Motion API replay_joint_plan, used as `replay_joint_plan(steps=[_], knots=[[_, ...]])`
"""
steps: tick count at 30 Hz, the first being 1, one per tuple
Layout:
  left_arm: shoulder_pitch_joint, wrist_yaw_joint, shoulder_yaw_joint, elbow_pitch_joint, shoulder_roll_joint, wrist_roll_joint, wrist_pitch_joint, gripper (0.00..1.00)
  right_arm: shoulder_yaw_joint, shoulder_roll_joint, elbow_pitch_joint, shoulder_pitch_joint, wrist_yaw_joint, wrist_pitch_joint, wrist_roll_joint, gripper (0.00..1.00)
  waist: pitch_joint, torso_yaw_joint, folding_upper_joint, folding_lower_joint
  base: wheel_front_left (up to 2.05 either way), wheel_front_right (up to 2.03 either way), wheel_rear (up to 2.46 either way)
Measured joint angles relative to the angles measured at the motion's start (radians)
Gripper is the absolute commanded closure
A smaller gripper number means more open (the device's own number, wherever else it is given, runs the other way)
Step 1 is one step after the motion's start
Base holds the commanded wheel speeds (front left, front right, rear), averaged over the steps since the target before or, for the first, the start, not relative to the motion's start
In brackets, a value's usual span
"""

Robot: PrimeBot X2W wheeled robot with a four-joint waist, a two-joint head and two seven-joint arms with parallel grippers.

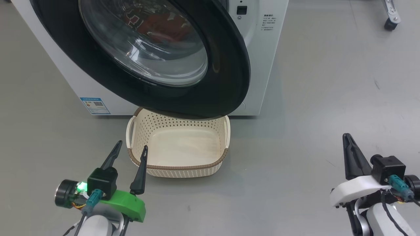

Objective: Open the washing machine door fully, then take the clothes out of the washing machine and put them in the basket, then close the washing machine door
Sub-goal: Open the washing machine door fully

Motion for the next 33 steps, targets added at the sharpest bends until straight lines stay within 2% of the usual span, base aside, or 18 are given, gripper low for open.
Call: replay_joint_plan(steps=[7, 10, 14, 18, 22, 27, 28, 33], knots=[[-0.002, 0.000, 0.002, -0.010, 0.000, 0.008, 0.000, 0.00, -0.057, 0.018, -0.021, -0.060, 0.020, 0.000, 0.072, 1.00, 0.022, -0.003, 0.0000, 0.0000, 0.00, 0.00, 0.00], [-0.003, 0.000, -0.001, -0.012, 0.000, 0.009, 0.000, 0.00, -0.097, 0.027, -0.023, -0.086, 0.044, 0.000, 0.139, 1.00, 0.033, -0.002, 0.0000, 0.0001, 0.00, 0.00, 0.00], [-0.009, 0.000, -0.011, -0.015, 0.000, 0.010, 0.000, 0.00, -0.165, 0.076, -0.021, -0.128, 0.100, 0.007, 0.296, 1.00, 0.047, 0.001, 0.0000, 0.0000, 0.00, 0.00, 0.00], [-0.026, -0.002, -0.019, -0.023, -0.001, 0.018, 0.000, 0.00, -0.226, 0.123, -0.008, -0.188, 0.160, 0.059, 0.472, 1.00, 0.068, 0.005, 0.0000, 0.0001, 0.00, 0.00, 0.00], [-0.048, -0.007, -0.039, -0.027, -0.001, 0.028, 0.000, 0.00, -0.292, 0.146, 0.011, -0.260, 0.199, 0.123, 0.642, 1.00, 0.092, 0.013, 0.0000, 0.0000, 0.00, 0.00, 0.00], [-0.073, -0.010, -0.046, -0.032, -0.002, 0.028, 0.000, 0.00, -0.342, 0.151, 0.037, -0.364, 0.207, 0.233, 0.839, 1.00, 0.122, 0.029, 0.0000, 0.0000, 0.00, 0.00, 0.00], [-0.079, -0.011, -0.049, -0.033, -0.003, 0.028, 0.000, 0.00, -0.352, 0.152, 0.047, -0.406, 0.207, 0.281, 0.911, 1.00, 0.133, 0.036, 0.0000, 0.0001, 0.00, 0.00, 0.00], [-0.087, -0.012, -0.052, -0.034, -0.004, 0.028, 0.000, 0.00, -0.354, 0.155, 0.055, -0.501, 0.211, 0.432, 1.091, 1.00, 0.157, 0.057, -0.0001, 0.0001, 0.00, 0.00, 0.00]])
